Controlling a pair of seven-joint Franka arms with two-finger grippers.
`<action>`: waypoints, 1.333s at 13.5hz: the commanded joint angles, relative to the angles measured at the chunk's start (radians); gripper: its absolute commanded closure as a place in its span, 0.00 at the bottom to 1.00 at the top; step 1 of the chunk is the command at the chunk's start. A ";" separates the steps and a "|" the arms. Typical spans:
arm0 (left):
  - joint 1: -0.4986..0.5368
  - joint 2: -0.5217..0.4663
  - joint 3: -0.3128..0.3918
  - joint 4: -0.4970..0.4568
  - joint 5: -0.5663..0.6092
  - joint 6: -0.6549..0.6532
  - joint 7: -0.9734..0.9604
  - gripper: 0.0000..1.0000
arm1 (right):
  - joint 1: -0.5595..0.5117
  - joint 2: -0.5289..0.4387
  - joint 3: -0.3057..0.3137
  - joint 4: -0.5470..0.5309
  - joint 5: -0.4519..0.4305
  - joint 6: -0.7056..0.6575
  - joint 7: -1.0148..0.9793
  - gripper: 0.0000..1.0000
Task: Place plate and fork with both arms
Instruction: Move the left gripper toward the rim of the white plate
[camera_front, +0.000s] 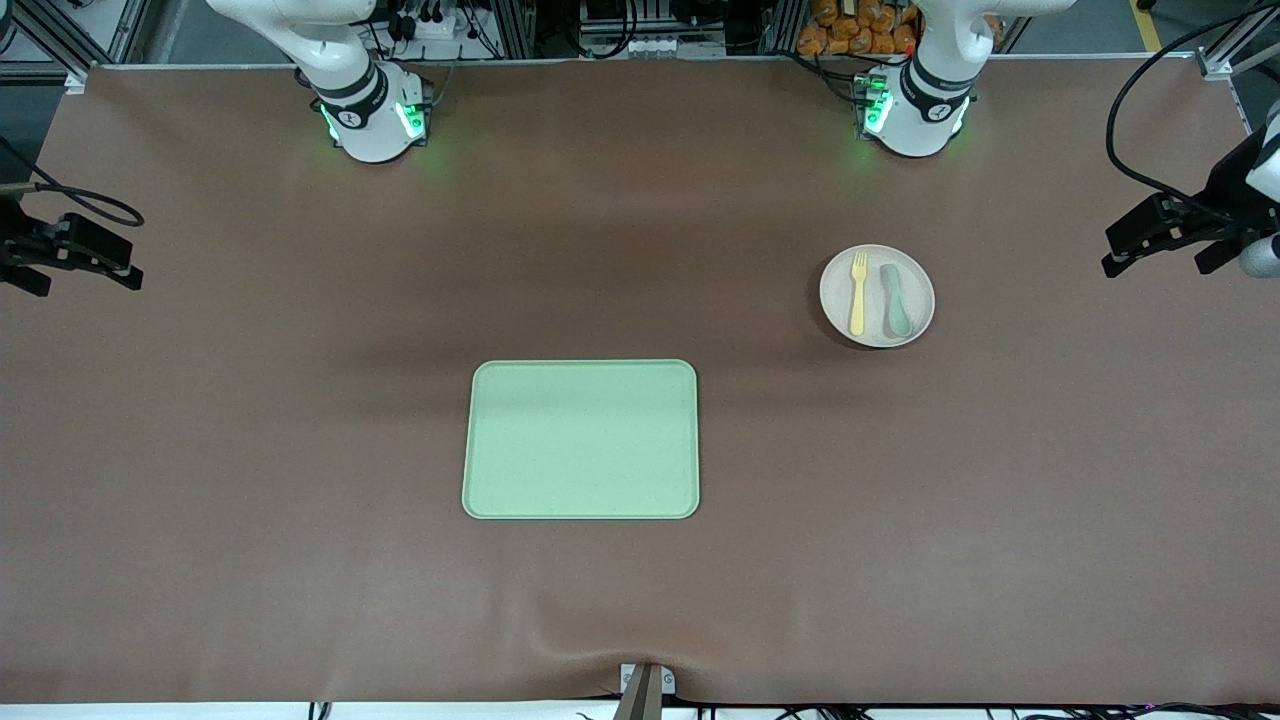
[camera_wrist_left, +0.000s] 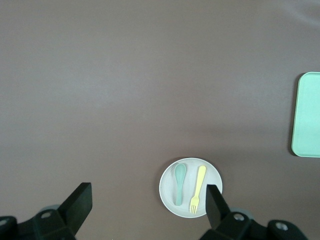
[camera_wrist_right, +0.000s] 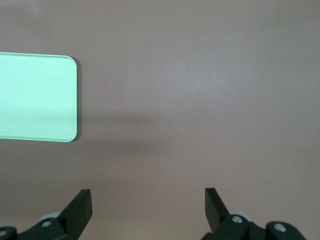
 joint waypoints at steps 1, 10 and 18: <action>0.003 0.005 0.001 0.011 -0.012 -0.012 0.008 0.00 | 0.002 -0.002 -0.004 0.005 0.008 -0.004 -0.006 0.00; 0.012 0.065 -0.001 0.003 -0.010 -0.021 0.019 0.00 | 0.002 -0.002 -0.004 0.005 0.008 -0.004 -0.006 0.00; 0.026 0.140 -0.004 -0.139 -0.015 0.086 0.024 0.00 | 0.001 -0.002 -0.004 0.004 0.010 -0.007 -0.006 0.00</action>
